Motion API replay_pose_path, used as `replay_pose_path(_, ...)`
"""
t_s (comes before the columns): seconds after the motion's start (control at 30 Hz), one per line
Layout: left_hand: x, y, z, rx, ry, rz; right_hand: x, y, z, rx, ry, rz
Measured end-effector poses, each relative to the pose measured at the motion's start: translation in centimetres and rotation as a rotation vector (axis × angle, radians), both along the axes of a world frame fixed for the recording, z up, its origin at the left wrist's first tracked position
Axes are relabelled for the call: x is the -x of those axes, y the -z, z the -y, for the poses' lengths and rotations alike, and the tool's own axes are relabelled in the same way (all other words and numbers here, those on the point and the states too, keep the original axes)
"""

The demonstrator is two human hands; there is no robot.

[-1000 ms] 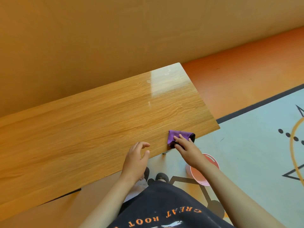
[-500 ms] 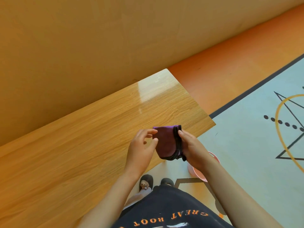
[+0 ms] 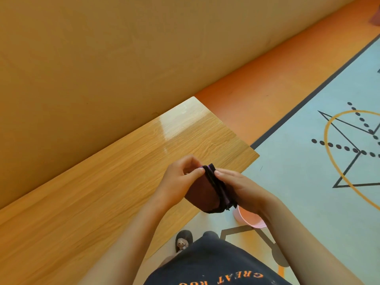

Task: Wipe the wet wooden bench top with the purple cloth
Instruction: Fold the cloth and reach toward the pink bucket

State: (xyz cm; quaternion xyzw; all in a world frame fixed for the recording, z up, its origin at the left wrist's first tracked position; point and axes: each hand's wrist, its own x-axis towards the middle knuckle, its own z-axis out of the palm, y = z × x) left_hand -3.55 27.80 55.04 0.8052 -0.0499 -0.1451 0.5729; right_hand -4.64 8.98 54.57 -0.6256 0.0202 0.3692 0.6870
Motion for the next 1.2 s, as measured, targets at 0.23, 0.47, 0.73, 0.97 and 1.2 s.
replay_pose_path(0.23, -1.3, -0.5, 0.4, 0.108, -0.106, -0.137, 0.3, -0.1, 1.3, 0.119, -0.068, 0.062)
replay_pose_path(0.47, -2.7, 0.4, 1.1, 0.167, 0.066, -0.223, 0.9, -0.8, 3.4, 0.339, 0.107, 0.213)
replay_pose_path(0.73, -3.0, 3.9, 4.1, 0.287, 0.042, -0.865, 4.7, 0.7, 5.5, 0.778, 0.290, 0.846)
replay_pose_path(0.97, -2.2, 3.7, 11.8, 0.163, 0.116, -0.429, 9.2, 4.5, 9.4, 0.842, 0.243, 0.983)
replay_pose_path(1.2, -0.5, 1.6, 20.3, 0.109, 0.185, -0.054, 10.5, 4.6, 18.0, 0.613, 0.547, 0.486)
